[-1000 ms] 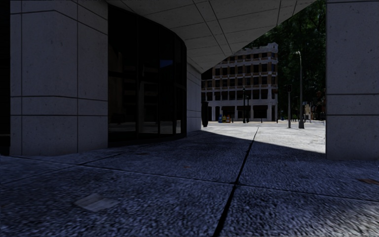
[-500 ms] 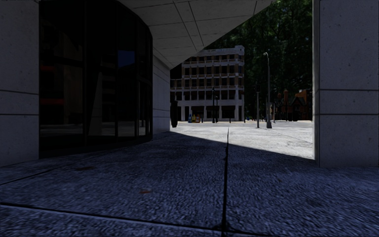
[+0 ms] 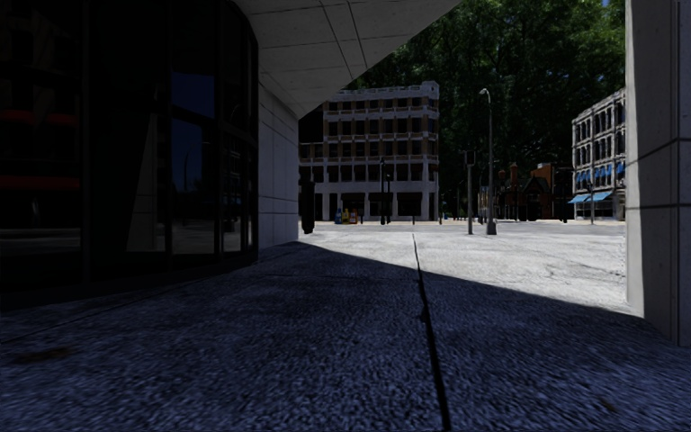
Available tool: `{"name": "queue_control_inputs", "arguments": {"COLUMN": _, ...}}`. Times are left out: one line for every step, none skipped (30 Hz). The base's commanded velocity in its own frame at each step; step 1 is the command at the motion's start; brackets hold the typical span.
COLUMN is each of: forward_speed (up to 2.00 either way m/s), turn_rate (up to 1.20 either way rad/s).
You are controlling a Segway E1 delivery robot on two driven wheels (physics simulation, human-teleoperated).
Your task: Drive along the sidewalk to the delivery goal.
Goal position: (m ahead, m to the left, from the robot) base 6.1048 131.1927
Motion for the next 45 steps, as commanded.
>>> {"name": "queue_control_inputs", "arguments": {"forward_speed": 1.98, "turn_rate": 0.00}}
{"name": "queue_control_inputs", "arguments": {"forward_speed": 1.98, "turn_rate": 0.00}}
{"name": "queue_control_inputs", "arguments": {"forward_speed": 1.98, "turn_rate": 0.00}}
{"name": "queue_control_inputs", "arguments": {"forward_speed": 1.98, "turn_rate": -0.05}}
{"name": "queue_control_inputs", "arguments": {"forward_speed": 1.98, "turn_rate": -0.09}}
{"name": "queue_control_inputs", "arguments": {"forward_speed": 1.97, "turn_rate": -0.20}}
{"name": "queue_control_inputs", "arguments": {"forward_speed": 1.97, "turn_rate": -0.20}}
{"name": "queue_control_inputs", "arguments": {"forward_speed": 1.97, "turn_rate": -0.28}}
{"name": "queue_control_inputs", "arguments": {"forward_speed": 1.97, "turn_rate": -0.31}}
{"name": "queue_control_inputs", "arguments": {"forward_speed": 1.97, "turn_rate": -0.31}}
{"name": "queue_control_inputs", "arguments": {"forward_speed": 1.97, "turn_rate": -0.31}}
{"name": "queue_control_inputs", "arguments": {"forward_speed": 1.97, "turn_rate": -0.31}}
{"name": "queue_control_inputs", "arguments": {"forward_speed": 1.97, "turn_rate": -0.31}}
{"name": "queue_control_inputs", "arguments": {"forward_speed": 1.97, "turn_rate": -0.31}}
{"name": "queue_control_inputs", "arguments": {"forward_speed": 1.97, "turn_rate": -0.31}}
{"name": "queue_control_inputs", "arguments": {"forward_speed": 1.97, "turn_rate": -0.31}}
{"name": "queue_control_inputs", "arguments": {"forward_speed": 1.97, "turn_rate": -0.31}}
{"name": "queue_control_inputs", "arguments": {"forward_speed": 1.97, "turn_rate": -0.31}}
{"name": "queue_control_inputs", "arguments": {"forward_speed": 1.97, "turn_rate": -0.31}}
{"name": "queue_control_inputs", "arguments": {"forward_speed": 1.97, "turn_rate": -0.31}}
{"name": "queue_control_inputs", "arguments": {"forward_speed": 1.97, "turn_rate": -0.31}}
{"name": "queue_control_inputs", "arguments": {"forward_speed": 1.97, "turn_rate": -0.31}}
{"name": "queue_control_inputs", "arguments": {"forward_speed": 1.97, "turn_rate": -0.29}}
{"name": "queue_control_inputs", "arguments": {"forward_speed": 1.98, "turn_rate": -0.18}}
{"name": "queue_control_inputs", "arguments": {"forward_speed": 1.99, "turn_rate": 0.00}}
{"name": "queue_control_inputs", "arguments": {"forward_speed": 1.99, "turn_rate": 0.00}}
{"name": "queue_control_inputs", "arguments": {"forward_speed": 1.99, "turn_rate": 0.00}}
{"name": "queue_control_inputs", "arguments": {"forward_speed": 1.99, "turn_rate": 0.00}}
{"name": "queue_control_inputs", "arguments": {"forward_speed": 1.99, "turn_rate": 0.00}}
{"name": "queue_control_inputs", "arguments": {"forward_speed": 1.99, "turn_rate": 0.00}}
{"name": "queue_control_inputs", "arguments": {"forward_speed": 2.00, "turn_rate": 0.00}}
{"name": "queue_control_inputs", "arguments": {"forward_speed": 2.00, "turn_rate": 0.00}}
{"name": "queue_control_inputs", "arguments": {"forward_speed": 2.00, "turn_rate": 0.00}}
{"name": "queue_control_inputs", "arguments": {"forward_speed": 2.00, "turn_rate": 0.00}}
{"name": "queue_control_inputs", "arguments": {"forward_speed": 2.00, "turn_rate": 0.00}}
{"name": "queue_control_inputs", "arguments": {"forward_speed": 2.00, "turn_rate": 0.00}}
{"name": "queue_control_inputs", "arguments": {"forward_speed": 2.00, "turn_rate": 0.00}}
{"name": "queue_control_inputs", "arguments": {"forward_speed": 2.00, "turn_rate": 0.00}}
{"name": "queue_control_inputs", "arguments": {"forward_speed": 2.00, "turn_rate": 0.00}}
{"name": "queue_control_inputs", "arguments": {"forward_speed": 2.00, "turn_rate": 0.00}}
{"name": "queue_control_inputs", "arguments": {"forward_speed": 2.00, "turn_rate": 0.00}}
{"name": "queue_control_inputs", "arguments": {"forward_speed": 2.00, "turn_rate": 0.00}}
{"name": "queue_control_inputs", "arguments": {"forward_speed": 2.00, "turn_rate": 0.00}}
{"name": "queue_control_inputs", "arguments": {"forward_speed": 2.00, "turn_rate": 0.00}}
{"name": "queue_control_inputs", "arguments": {"forward_speed": 2.00, "turn_rate": 0.00}}
